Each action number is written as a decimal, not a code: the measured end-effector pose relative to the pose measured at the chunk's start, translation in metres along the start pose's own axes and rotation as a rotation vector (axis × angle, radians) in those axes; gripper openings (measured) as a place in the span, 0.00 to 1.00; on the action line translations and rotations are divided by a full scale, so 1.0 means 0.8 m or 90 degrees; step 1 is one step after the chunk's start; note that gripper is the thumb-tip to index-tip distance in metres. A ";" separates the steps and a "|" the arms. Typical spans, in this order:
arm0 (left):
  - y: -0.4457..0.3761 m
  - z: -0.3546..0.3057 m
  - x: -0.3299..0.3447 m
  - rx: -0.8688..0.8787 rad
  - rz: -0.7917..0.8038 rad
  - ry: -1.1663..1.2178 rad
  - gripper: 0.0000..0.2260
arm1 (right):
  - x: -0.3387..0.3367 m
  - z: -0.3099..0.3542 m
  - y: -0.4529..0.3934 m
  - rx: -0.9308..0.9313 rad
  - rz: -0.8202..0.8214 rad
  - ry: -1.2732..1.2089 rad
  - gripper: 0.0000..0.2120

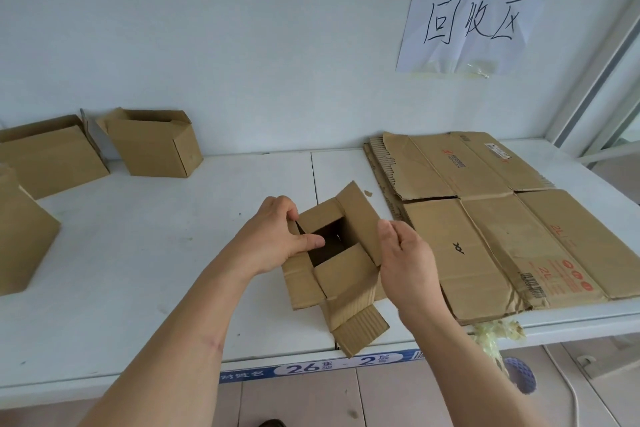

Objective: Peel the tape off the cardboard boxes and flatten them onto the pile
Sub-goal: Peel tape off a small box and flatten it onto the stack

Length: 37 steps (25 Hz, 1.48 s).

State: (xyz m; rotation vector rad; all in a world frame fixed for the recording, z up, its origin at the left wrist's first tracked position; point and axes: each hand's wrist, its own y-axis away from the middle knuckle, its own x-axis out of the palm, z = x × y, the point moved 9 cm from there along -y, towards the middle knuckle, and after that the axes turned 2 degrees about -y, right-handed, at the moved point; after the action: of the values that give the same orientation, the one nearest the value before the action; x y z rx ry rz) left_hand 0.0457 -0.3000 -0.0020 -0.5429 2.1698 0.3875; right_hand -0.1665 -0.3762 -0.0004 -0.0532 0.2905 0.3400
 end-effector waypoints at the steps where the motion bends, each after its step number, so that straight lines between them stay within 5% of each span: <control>1: -0.002 0.001 -0.001 -0.014 -0.005 -0.027 0.24 | 0.004 -0.010 0.002 0.053 -0.007 -0.073 0.17; 6: 0.001 -0.003 -0.002 0.020 -0.118 0.003 0.18 | 0.031 -0.025 0.004 0.150 0.034 -0.178 0.13; 11: 0.027 0.037 -0.021 -0.088 -0.315 0.212 0.26 | 0.059 -0.027 0.014 0.214 0.111 -0.181 0.27; 16: 0.030 0.077 -0.002 -0.173 -0.332 0.380 0.27 | 0.079 -0.026 0.019 0.251 0.231 -0.148 0.37; 24: 0.031 0.087 -0.002 -0.173 -0.293 0.453 0.24 | 0.114 0.002 0.039 0.160 0.390 -0.132 0.42; 32: 0.044 0.113 0.004 -0.289 -0.030 0.601 0.36 | 0.174 0.001 0.049 -0.032 0.373 0.151 0.44; 37: 0.052 0.130 0.004 -0.276 -0.010 0.554 0.18 | 0.208 -0.008 0.057 -0.121 0.351 0.254 0.31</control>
State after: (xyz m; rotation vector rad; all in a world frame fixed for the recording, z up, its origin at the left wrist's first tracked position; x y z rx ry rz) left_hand 0.0919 -0.2180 -0.0626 -1.1253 2.9170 0.7169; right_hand -0.0337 -0.2808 -0.0547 -0.2316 0.6711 0.9080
